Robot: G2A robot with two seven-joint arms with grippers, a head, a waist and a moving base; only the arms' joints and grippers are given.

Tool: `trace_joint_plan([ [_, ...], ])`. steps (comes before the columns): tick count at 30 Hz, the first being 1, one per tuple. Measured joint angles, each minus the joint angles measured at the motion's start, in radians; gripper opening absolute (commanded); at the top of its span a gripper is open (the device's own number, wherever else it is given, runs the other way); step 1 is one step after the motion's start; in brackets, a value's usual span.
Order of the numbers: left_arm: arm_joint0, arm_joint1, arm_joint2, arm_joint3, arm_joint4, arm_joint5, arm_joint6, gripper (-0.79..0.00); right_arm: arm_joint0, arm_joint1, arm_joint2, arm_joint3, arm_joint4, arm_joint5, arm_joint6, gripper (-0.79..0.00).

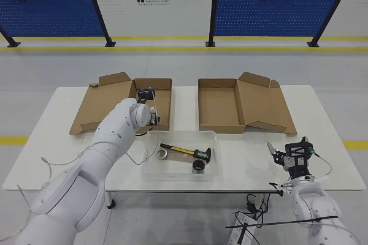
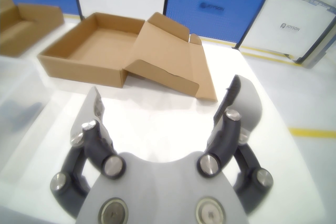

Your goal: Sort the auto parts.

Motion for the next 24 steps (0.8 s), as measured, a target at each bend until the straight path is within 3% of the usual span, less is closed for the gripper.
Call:
trace_joint_plan([
  [4, 0.0, -0.003, -0.005, 0.005, 0.006, 0.0, 0.001, -0.403, 0.0, 0.0, 0.0, 0.0, 0.0, 0.0, 0.0, 0.0],
  [11, 0.002, -0.006, -0.014, 0.011, 0.02, -0.002, 0.002, -0.095, 0.0, 0.0, 0.0, 0.0, 0.0, 0.0, 0.0, 0.0],
  [17, 0.001, -0.006, -0.024, 0.004, 0.034, -0.003, -0.001, -0.009, 0.0, 0.0, 0.0, 0.0, 0.0, 0.0, 0.0, 0.0],
  [24, 0.001, 0.001, -0.042, -0.046, 0.056, -0.01, -0.014, 0.0, 0.0, 0.0, 0.0, 0.0, 0.0, 0.0, 0.0, 0.0],
])
